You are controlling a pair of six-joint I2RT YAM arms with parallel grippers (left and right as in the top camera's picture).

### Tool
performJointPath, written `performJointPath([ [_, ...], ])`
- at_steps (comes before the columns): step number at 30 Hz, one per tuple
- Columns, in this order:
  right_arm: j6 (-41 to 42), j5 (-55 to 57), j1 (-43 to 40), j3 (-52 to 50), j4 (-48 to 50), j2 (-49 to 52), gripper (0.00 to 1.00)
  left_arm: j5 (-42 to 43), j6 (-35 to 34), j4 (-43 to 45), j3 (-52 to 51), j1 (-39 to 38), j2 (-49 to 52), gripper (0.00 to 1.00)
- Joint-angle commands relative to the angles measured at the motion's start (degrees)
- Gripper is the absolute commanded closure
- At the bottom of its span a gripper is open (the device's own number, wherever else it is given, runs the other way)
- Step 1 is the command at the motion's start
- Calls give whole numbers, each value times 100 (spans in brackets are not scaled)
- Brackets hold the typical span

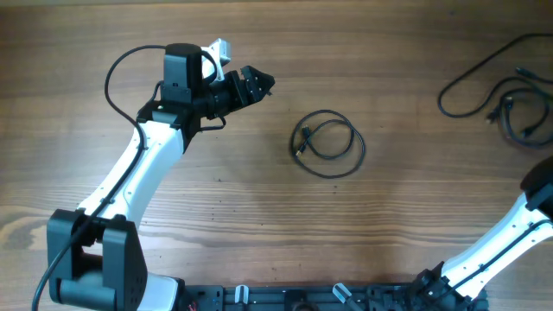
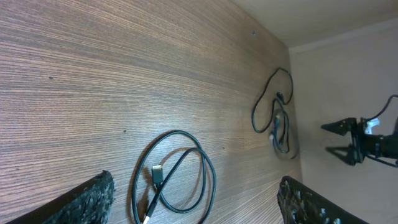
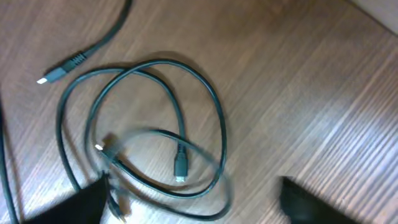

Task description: Untangle cables

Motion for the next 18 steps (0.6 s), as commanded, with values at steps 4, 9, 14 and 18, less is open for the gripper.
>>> performJointPath([
  [4,-98,-990,-48,278,-120,-531,0,87,146,-4,42,-15,11,15],
  [9,-1628,-4249,116,284,-11,-1534,5,87,251,2,42,-15,11,14],
  [14,-1989,-4704,944,284,-636,-2105,6,-376,1436,-52,44,90,-208,21],
  [18,-1720,-4245,2225,195,-1180,-2063,6,-1499,1274,-623,44,365,-935,21],
])
